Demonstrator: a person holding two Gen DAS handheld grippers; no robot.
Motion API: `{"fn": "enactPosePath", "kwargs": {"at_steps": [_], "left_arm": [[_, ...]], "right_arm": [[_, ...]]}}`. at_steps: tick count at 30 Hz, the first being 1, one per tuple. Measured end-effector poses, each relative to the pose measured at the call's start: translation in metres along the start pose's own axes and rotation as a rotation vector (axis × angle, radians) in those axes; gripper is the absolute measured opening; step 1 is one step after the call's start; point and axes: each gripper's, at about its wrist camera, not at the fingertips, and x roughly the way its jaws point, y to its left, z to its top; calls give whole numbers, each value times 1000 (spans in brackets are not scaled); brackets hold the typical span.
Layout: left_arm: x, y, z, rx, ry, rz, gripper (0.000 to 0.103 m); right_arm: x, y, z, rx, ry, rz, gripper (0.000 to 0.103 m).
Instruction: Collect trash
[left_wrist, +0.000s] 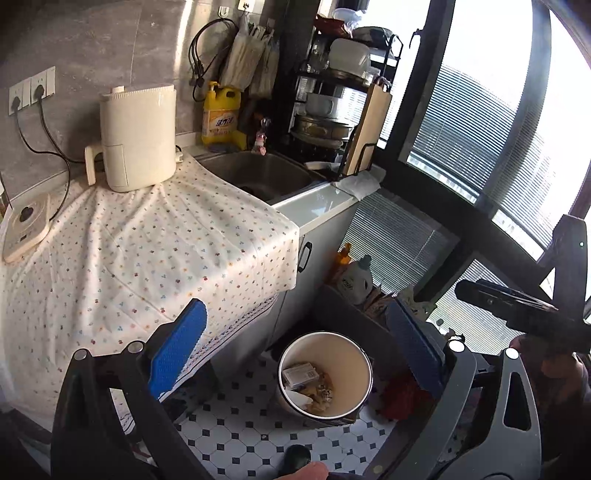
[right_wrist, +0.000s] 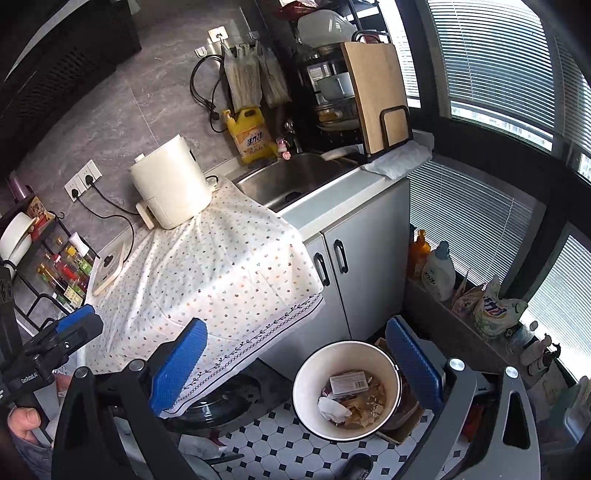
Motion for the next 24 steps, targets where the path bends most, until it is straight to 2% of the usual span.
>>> {"fn": "enactPosePath", "kwargs": {"at_steps": [6,11,13,18,24], "left_arm": [[-46,19,-4,-9,-65,27,97],[-76,35,-13,-21,-94,40,97],[-84,37,-16,-6,-96,68,97],[-105,39,-31,-19,-130,100,97],[-129,36,-55,-14,-169,89,97]], "right_arm": [[-23,39,-14,-14,-29,9,95],[-39,67,-25,-29,-44,14,95],[-47,77,-31,-34,-56,10,95],[-61,95,-51,-60,-77,-13,95],[-75,106,-74,-75,-104,-12,95]]}}
